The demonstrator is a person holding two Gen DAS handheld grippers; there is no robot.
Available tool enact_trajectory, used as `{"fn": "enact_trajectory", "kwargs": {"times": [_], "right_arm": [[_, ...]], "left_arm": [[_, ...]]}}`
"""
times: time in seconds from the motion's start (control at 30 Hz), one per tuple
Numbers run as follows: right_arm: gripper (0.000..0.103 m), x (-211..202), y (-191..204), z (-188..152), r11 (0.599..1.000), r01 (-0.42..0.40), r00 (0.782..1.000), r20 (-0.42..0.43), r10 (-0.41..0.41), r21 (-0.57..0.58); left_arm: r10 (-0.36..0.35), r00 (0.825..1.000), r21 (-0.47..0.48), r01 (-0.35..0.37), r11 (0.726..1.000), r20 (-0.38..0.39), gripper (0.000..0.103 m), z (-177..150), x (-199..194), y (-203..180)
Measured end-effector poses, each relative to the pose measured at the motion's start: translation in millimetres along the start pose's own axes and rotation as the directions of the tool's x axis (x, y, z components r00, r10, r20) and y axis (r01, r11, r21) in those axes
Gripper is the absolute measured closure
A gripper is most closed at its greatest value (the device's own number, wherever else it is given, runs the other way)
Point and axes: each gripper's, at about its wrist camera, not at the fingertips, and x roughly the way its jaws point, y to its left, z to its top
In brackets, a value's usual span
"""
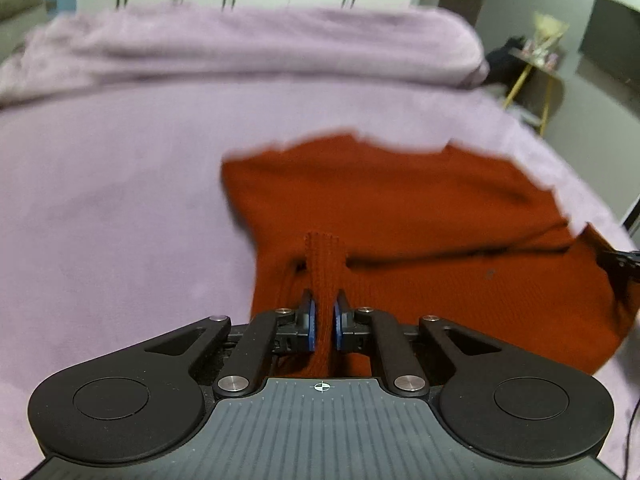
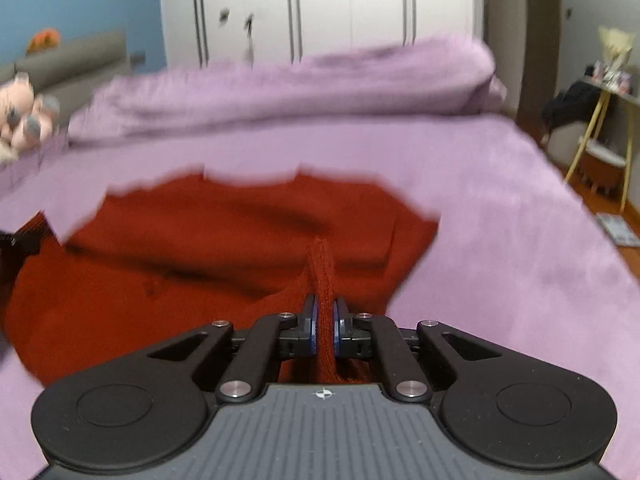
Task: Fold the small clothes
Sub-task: 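Grasp the cardigan hem with both grippers side by side, then lift the hem with both grippers and fold it over toward the collar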
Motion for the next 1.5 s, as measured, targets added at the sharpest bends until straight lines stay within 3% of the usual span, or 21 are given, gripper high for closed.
{"fn": "enact_trajectory", "kwargs": {"times": [0.1,0.2,0.27,0.37,0.5,0.6,0.67,0.77,0.8,0.87,0.9,0.93,1.0,1.13,1.27,1.33,1.5], "right_arm": [[0.097,9,-1,25,0.998,0.05,0.996,0.076,-0.053,0.041],[0.097,37,-6,39,0.99,0.114,0.989,0.083,-0.121,0.086],[0.097,61,-12,41,0.984,0.132,0.989,0.046,-0.138,0.117],[0.096,94,-17,37,0.982,0.129,0.991,-0.047,-0.123,0.14],[0.091,103,-23,28,0.986,0.104,0.991,-0.1,-0.091,0.13],[0.078,98,-26,26,0.991,0.044,0.994,-0.103,-0.031,0.125],[0.077,95,-22,26,0.995,0.019,0.994,-0.11,-0.008,0.1],[0.078,96,-16,28,0.998,0.011,0.994,-0.112,-0.004,0.065],[0.078,97,-14,28,0.998,0.014,0.993,-0.114,-0.008,0.054],[0.094,98,-7,29,0.999,0.042,0.992,-0.116,-0.039,0.017],[0.094,98,-3,28,0.998,0.054,0.992,-0.113,-0.055,-0.011],[0.095,98,1,29,0.997,0.07,0.992,-0.104,-0.073,-0.034],[0.095,91,8,34,0.99,0.111,0.991,-0.06,-0.116,-0.086],[0.096,79,9,65,0.983,0.174,0.983,0.071,-0.17,-0.06],[0.096,99,9,102,0.961,0.278,0.952,0.136,-0.274,-0.009],[0.096,115,9,114,0.945,0.326,0.935,0.149,-0.322,-0.005],[0.097,158,5,119,0.933,0.36,0.928,0.099,-0.359,0.005]], "left_arm": [[0.003,0.995,0.001,-0.003,1.0,0.1,0.092,29,-12,0],[0.055,0.987,-0.036,-0.05,0.998,0.151,0.092,58,4,8],[0.078,0.988,-0.079,-0.068,0.995,0.134,0.092,69,25,16],[0.091,0.995,-0.126,-0.085,0.988,0.043,0.092,72,63,25],[0.074,0.996,-0.099,-0.079,0.992,-0.059,0.089,56,93,22],[0.015,0.998,-0.09,-0.021,0.996,-0.065,0.075,44,91,23],[-0.014,0.998,-0.09,0.008,0.996,-0.063,0.063,39,88,24],[-0.023,0.997,-0.091,0.017,0.996,-0.069,0.059,37,86,24],[-0.026,0.997,-0.093,0.019,0.995,-0.07,0.059,37,87,24],[-0.006,0.997,-0.086,0.0,0.996,-0.077,0.066,40,93,22],[0.016,0.996,-0.074,-0.022,0.997,-0.083,0.088,41,95,20],[0.037,0.995,-0.058,-0.042,0.997,-0.095,0.091,42,96,18],[0.07,0.994,-0.019,-0.071,0.997,-0.082,0.092,46,92,11],[0.071,0.996,-0.001,-0.071,0.997,0.049,0.092,75,61,4],[0.144,0.975,-0.004,-0.145,0.989,0.167,0.092,115,57,0],[0.181,0.967,-0.042,-0.177,0.983,0.181,0.092,131,69,2],[0.252,0.958,-0.054,-0.247,0.967,0.133,0.092,141,112,0]]}}
